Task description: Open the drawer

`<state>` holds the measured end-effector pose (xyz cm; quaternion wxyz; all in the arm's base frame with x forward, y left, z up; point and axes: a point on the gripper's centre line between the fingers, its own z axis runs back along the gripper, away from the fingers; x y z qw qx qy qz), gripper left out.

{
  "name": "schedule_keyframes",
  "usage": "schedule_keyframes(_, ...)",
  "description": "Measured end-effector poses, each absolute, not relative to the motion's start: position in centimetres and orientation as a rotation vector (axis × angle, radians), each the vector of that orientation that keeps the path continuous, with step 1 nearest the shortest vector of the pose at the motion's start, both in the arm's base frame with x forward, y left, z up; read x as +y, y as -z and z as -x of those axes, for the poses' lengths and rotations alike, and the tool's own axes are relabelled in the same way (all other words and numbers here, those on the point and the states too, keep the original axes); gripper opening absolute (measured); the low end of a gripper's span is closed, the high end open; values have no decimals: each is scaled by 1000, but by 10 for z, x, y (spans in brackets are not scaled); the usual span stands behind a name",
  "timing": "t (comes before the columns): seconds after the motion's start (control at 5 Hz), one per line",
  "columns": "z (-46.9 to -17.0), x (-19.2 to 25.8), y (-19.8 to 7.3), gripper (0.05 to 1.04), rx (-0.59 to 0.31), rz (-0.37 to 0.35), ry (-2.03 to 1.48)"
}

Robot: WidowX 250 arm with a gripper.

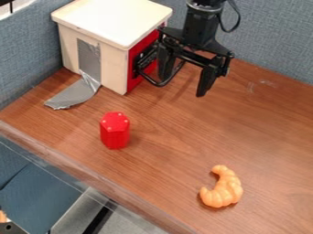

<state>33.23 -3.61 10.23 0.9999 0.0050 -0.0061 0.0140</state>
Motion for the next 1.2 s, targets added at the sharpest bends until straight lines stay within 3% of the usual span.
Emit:
schedule_keyframes(0.2,-330,-36,-89,998,29,-12,-29)
schedule_keyframes(0.6,-329,-38,-83,998,24,-4,-18)
schedule_keyframes(1.2,-366,-27,-76,998,-94,-9,63)
